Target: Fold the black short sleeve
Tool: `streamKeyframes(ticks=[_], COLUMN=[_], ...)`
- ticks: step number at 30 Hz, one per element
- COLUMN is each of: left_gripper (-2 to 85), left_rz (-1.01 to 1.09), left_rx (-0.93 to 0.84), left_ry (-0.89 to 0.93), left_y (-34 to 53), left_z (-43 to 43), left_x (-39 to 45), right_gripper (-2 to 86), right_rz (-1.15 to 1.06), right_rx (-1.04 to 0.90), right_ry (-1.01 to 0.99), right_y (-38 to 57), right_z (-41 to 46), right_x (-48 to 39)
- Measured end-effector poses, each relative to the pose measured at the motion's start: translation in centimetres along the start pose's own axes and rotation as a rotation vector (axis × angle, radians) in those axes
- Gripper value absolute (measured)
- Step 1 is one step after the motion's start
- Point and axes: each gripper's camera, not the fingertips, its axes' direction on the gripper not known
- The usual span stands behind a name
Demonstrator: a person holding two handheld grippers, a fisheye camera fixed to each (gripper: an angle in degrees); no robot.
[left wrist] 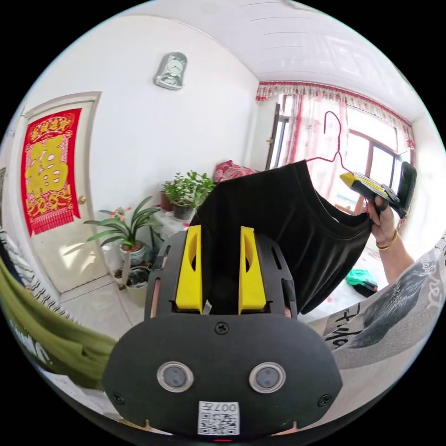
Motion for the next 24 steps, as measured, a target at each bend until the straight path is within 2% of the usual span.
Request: streamKeyframes(ticks=[5,7,12,14,16,18,24], left_gripper=[14.1,15.6,15.3,13.9,4.6,1.1,-0.7], left_rz=[0.080,0.111,0.227,0.263,0.297,0.315,0.259], left_rx=[-0.020,-0.036,-0.024,-0.038,-0.072,-0.103,-0.211], left_ry=[0.205,0.343,0.494,0.569,0.735,0.825,1.076], left_y=[-0.7,-1.2,-1.3,-1.3,-1.5,-1.5,1.4], left_z=[10.1,14.9,24.5,28.6,33.9,37.3,48.6], left_x=[5.1,6.9,9.5,10.1,10.7,10.9,9.2], right_gripper=[0.2,0.2,0.2,0.2,0.2,0.2,0.0], right_rz=[0.038,0.076,0.180,0.210,0.259,0.271,0.455], right_rx=[-0.093,-0.119,-0.159,-0.170,-0.206,-0.258,-0.397], right_ry=[0.111,0.148,0.233,0.254,0.283,0.334,0.468], right_y=[-0.8,-1.7,-4.1,-5.3,-7.3,-8.7,-10.1], right_z=[-6.7,-9.2,-12.0,-12.6,-12.8,-12.5,-10.2], right_x=[4.8,7.1,11.3,12.7,14.7,16.2,22.1])
